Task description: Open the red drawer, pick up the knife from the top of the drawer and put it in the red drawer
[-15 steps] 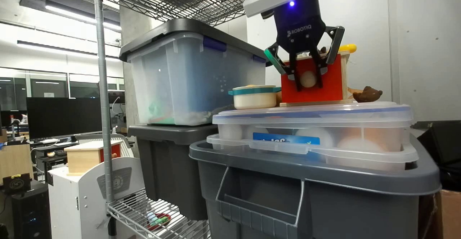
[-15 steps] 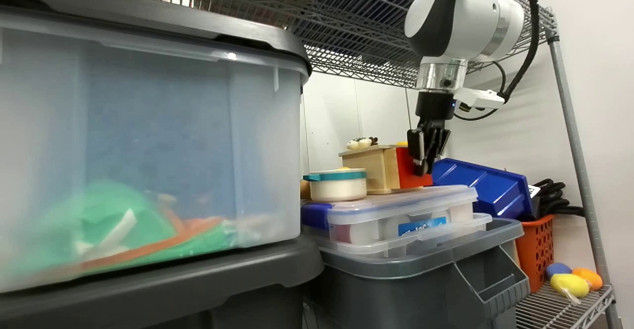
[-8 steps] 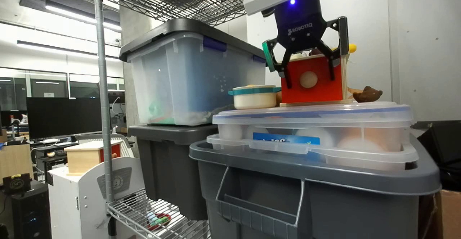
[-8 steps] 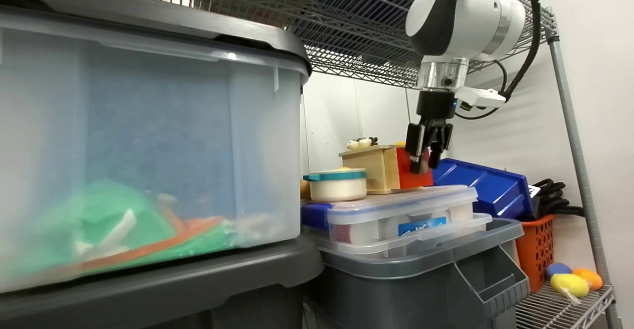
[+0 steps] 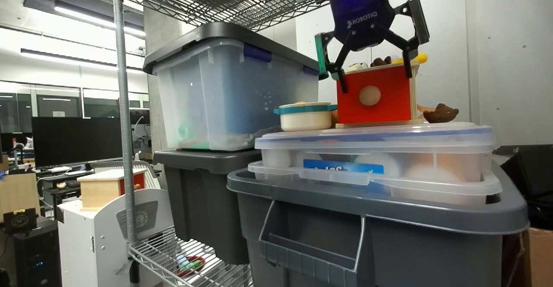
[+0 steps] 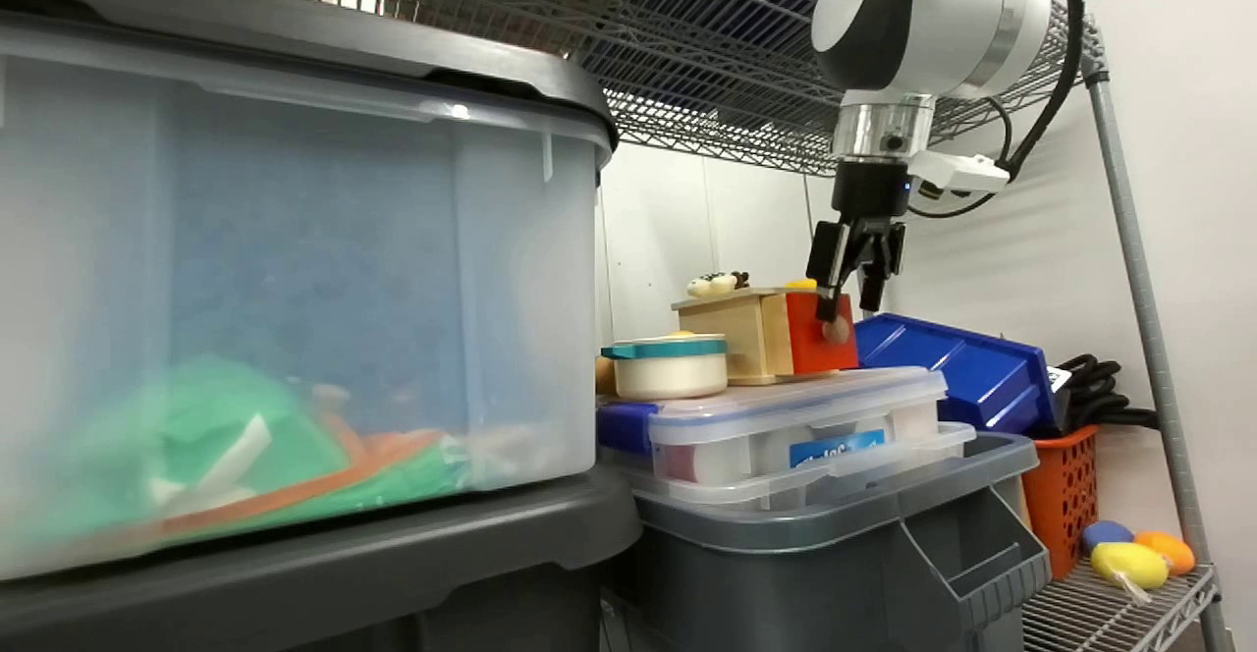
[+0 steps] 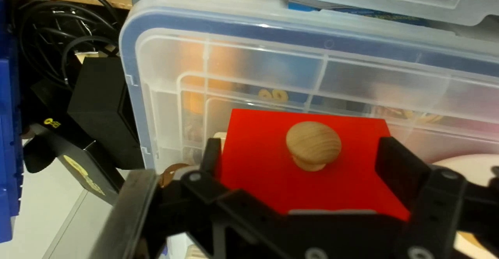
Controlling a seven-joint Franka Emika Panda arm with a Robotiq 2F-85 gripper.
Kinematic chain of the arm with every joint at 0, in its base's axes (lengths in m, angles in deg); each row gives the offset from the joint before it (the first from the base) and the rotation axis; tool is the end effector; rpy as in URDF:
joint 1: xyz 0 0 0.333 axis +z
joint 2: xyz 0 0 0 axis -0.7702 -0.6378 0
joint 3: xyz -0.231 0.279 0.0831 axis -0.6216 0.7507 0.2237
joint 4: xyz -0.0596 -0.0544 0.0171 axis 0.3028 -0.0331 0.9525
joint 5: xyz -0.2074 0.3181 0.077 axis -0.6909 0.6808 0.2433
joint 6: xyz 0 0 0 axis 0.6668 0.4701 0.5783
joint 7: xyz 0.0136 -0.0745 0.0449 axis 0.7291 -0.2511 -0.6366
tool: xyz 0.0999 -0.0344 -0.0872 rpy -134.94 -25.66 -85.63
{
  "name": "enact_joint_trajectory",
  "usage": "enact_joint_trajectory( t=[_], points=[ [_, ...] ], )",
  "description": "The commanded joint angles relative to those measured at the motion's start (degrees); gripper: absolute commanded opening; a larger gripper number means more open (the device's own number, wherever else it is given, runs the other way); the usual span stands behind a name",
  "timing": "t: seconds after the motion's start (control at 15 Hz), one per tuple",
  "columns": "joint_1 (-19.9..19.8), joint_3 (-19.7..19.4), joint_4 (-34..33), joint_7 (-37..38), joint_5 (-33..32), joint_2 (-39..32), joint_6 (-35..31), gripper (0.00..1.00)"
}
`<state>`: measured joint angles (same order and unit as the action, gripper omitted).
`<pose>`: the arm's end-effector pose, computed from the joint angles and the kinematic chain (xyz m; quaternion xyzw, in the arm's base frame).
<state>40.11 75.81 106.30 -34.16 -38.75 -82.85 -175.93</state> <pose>0.6153 -0.1313 0.5018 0.9720 0.1046 0.2050 0.0479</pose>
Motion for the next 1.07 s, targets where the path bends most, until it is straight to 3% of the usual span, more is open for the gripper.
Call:
enact_joint_trajectory(
  t=[0.0, 1.0],
  points=[
    [0.94, -1.36, -0.47, 1.31, -1.63, 1.98, 2.41, 1.00],
    [2.66, -1.34, -8.98, 2.57, -3.38, -0.16, 4.12, 1.00]
  ],
)
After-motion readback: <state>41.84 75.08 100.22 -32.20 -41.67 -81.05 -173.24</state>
